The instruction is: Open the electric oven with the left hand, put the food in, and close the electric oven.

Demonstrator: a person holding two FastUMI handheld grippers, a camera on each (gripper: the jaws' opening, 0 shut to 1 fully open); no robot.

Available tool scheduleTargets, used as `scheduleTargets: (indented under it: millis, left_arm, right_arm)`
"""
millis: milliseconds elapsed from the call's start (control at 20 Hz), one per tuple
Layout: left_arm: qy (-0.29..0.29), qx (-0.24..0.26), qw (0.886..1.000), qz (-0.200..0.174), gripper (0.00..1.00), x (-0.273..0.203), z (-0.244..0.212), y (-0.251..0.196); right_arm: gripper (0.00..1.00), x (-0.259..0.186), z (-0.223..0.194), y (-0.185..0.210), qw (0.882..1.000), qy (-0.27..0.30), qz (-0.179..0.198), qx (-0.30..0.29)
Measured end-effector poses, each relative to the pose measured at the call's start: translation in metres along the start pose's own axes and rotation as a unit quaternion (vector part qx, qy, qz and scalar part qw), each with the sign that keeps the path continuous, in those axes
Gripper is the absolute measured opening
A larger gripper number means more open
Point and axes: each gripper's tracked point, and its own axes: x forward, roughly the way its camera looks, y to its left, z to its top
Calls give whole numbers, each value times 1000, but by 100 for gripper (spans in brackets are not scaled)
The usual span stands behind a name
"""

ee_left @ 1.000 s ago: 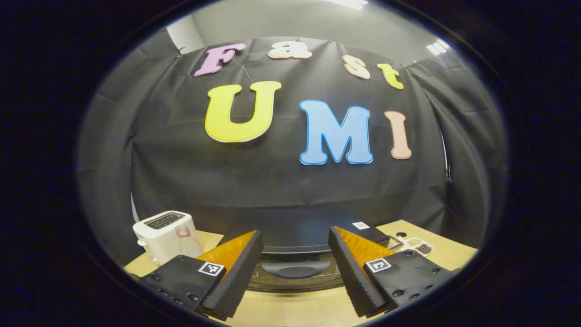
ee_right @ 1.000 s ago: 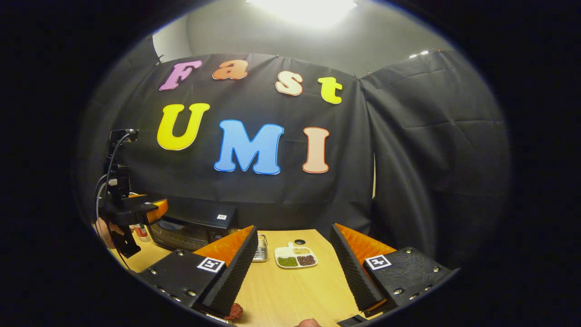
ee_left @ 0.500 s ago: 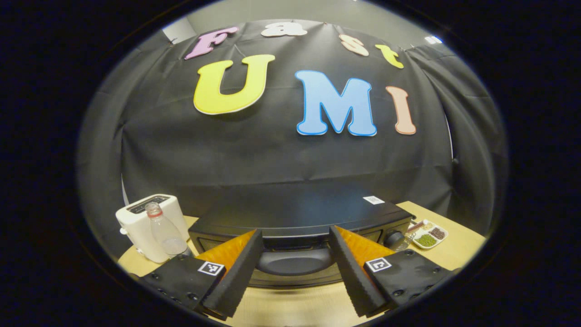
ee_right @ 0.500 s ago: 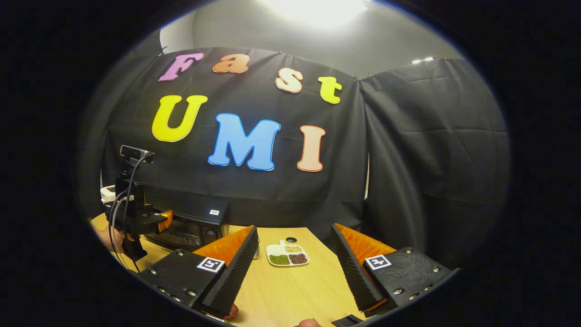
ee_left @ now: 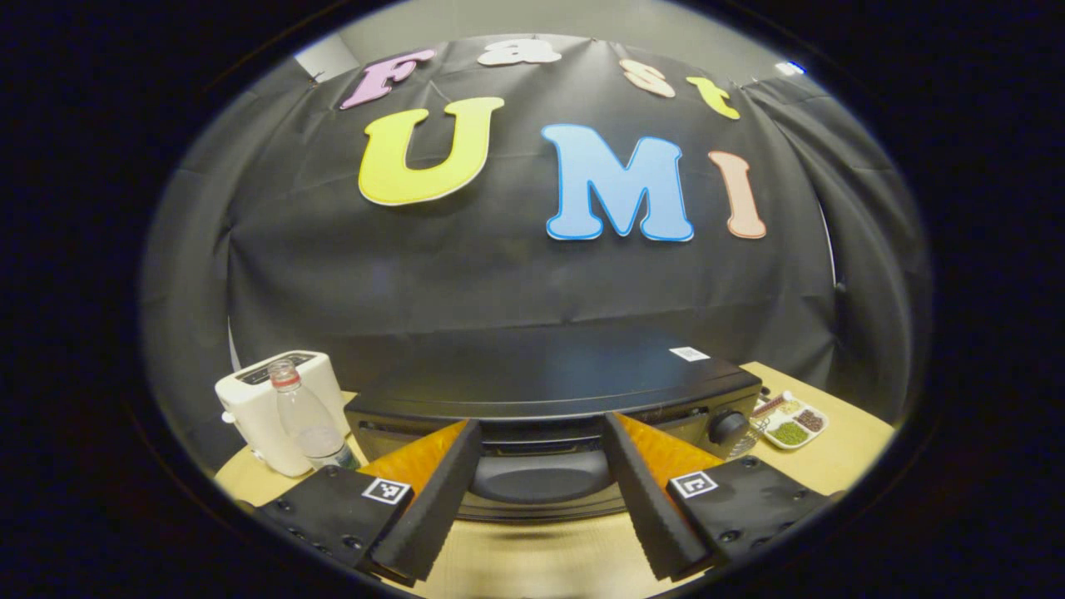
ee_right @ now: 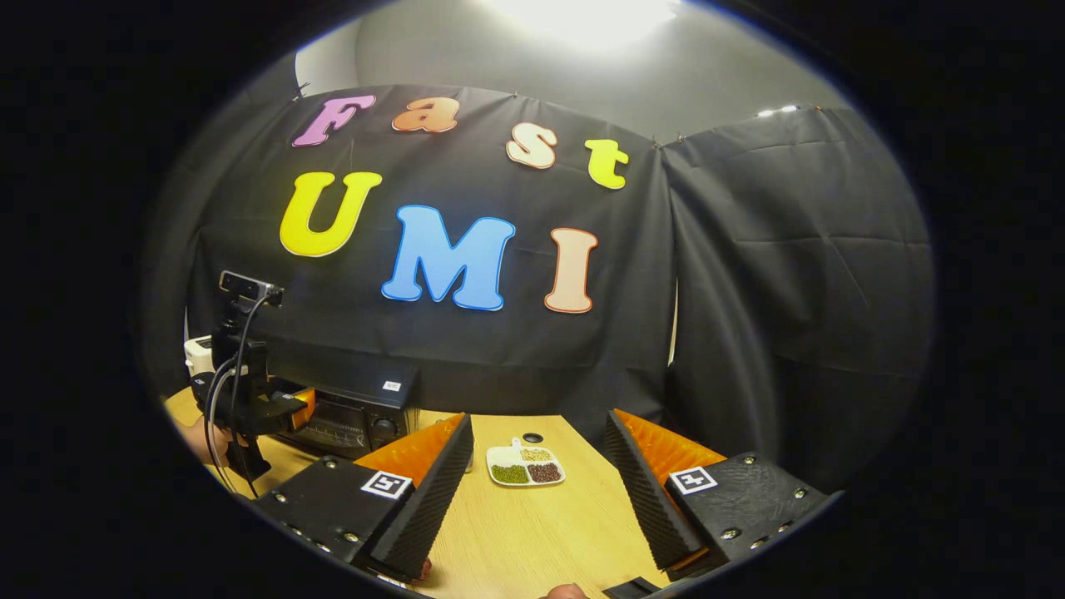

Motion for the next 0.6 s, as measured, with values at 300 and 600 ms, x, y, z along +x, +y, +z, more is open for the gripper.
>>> scheduleTargets:
  millis: [300, 600]
  left_arm:
    - [11, 6, 1000, 5, 100, -32, -17, -3]
    - [32, 14, 999, 9, 91, -56, -37, -7]
  right_arm:
    - [97, -2, -2, 1, 1000, -1, 18, 7]
    - [97, -9, -6, 1, 999, -2, 35, 7]
